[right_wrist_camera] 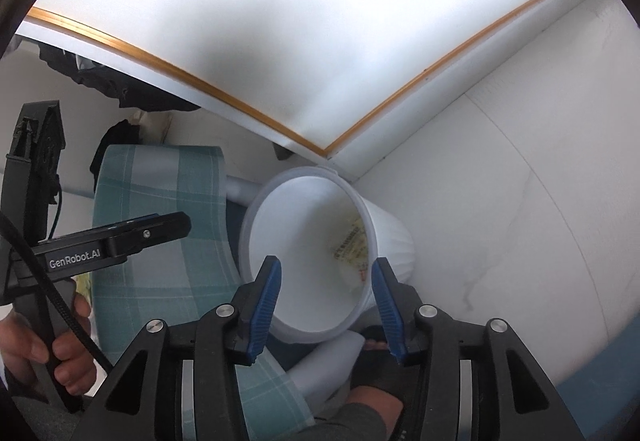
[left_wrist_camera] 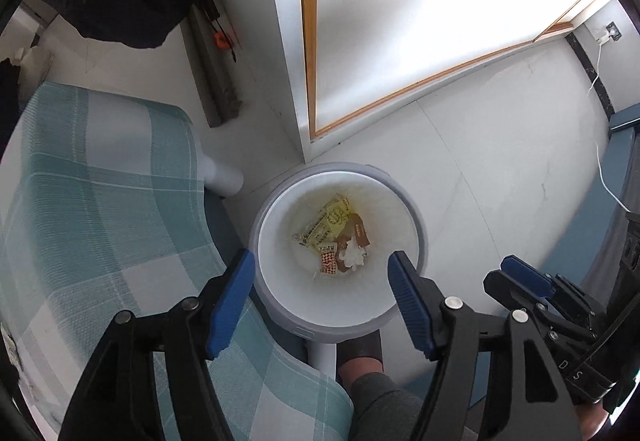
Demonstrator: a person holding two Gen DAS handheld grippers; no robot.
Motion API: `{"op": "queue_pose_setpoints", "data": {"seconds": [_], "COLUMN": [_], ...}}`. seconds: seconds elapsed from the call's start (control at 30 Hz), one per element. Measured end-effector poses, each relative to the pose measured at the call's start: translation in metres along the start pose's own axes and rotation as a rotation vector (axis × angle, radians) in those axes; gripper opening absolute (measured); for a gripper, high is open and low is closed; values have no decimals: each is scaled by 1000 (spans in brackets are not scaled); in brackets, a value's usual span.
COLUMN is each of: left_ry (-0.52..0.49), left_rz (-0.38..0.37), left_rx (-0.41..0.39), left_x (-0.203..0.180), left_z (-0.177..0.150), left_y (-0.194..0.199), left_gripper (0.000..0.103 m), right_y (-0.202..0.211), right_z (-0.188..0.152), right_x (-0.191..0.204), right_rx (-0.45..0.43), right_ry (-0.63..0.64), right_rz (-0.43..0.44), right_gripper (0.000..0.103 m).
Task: Collect trash
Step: 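Move both open tools back from the bin over the table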
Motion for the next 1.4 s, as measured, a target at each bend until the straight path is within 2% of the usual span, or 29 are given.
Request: {"op": "queue_pose_setpoints", "data": {"seconds": [0.27,0.5,0.63,0.77,0.9,1.07,1.13,1.3,1.4], "left_ry": [35,81,135,171,220,278,302,359,397], "left_rz": [15,24,13,37,48,106,118,151,175], "left_rx": [-133,-273,-364,-445,-529,-630,-666,-705,-715], "left_x": [13,36,54,78,104,143,160,196,219], "left_z": [1,-4,-10,-20,-33,-63,-76,-106,-123], "left_y": [61,126,161,196,230,268,281,294,295], "left_gripper": [70,70,80,80,81,90,91,93,93], "right_y": [62,118,146,175,207,231,236,244,237], "right_z": [17,30,32,33,34,24,14,-12,-25], "right_x": [37,77,107,145,186,236,258,310,335], "right_rx": [-91,-198,-262,-332,-435,-519,-543,-604,-621], "right_ry": [101,163,216,281,366,436,467,507,517], "right_rz": [-7,-17,-27,-19,-26,-10,-4,50,74], "right_gripper": [59,64,69,72,83,88,91,100,101]}}
Point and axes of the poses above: each gripper's, at about its wrist camera, not at the fingertips, and y roughly against the way its jaws point, x to its left, z to its top, the point moved 10 cm from there along -y, roughly the way its jaws point, and after that the axes turned 7 degrees about -x, right-handed, at the moved point
